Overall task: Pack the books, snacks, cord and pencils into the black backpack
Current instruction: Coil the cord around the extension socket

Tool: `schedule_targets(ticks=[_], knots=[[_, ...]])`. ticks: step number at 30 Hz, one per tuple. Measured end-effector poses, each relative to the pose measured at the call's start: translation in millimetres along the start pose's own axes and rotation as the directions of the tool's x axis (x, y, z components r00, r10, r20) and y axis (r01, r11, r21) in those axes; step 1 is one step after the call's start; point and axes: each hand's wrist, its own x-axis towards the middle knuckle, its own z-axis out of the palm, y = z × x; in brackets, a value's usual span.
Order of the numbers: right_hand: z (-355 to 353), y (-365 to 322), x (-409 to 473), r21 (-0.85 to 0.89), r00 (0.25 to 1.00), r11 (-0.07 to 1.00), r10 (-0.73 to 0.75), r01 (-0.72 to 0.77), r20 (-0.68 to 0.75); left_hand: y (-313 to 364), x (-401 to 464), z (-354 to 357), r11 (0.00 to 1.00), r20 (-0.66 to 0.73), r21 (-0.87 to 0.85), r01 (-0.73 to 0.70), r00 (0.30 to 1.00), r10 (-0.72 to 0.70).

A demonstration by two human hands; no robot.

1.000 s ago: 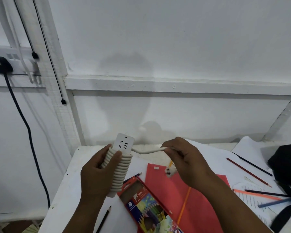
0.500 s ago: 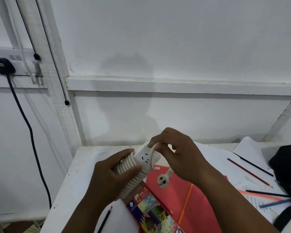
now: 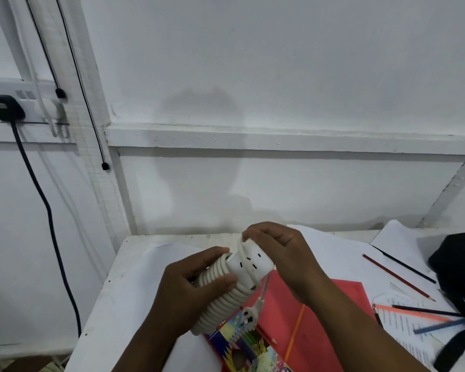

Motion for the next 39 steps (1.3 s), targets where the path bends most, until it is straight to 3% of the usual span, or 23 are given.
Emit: schedule_targets(ticks=[4,9,19,26,30,33,39], knots=[[4.5,16.0,-10.6,0.001,0.994,0.999,-0.041,0.042,0.103,-3.2,1.2,3.3,0.995,-0.043,-0.09,0.04,0.998,-0.044],[11.4,30.2,-16.5,0.052,0.994,0.999,0.0,-0.005,0.105,-9.1,0.5,6.8,0.987,-0.096,-0.129,0.1,0.989,-0.113],[9.6,45.6,-17.7,-0.113,0.987,0.994,0.017,0.001,0.162,-11.4,-2.0,11.9,0.98,-0.168,-0.137,0.144,0.972,-0.166],[0.8,41.6,-14.6,-0.207,0.978,0.978,0.076,-0.036,0.192,-3.3,-3.0,3.0,0.96,0.196,-0.078,0.268,0.948,-0.249],[-2.8,43.0,-14.4,-0.265,0.972,0.964,0.094,-0.035,0.215,5.4,-0.7,2.3,0.964,0.217,-0.037,0.262,0.944,-0.249],[0.5,41.3,-17.1,-0.242,0.976,0.97,0.086,-0.036,0.198,4.5,1.3,4.0,0.96,0.176,0.0,0.281,0.945,-0.276],[5.2,30.7,-19.6,-0.262,0.985,0.965,0.034,0.012,0.169,3.2,1.5,14.5,0.967,-0.06,-0.061,0.247,0.966,-0.251]])
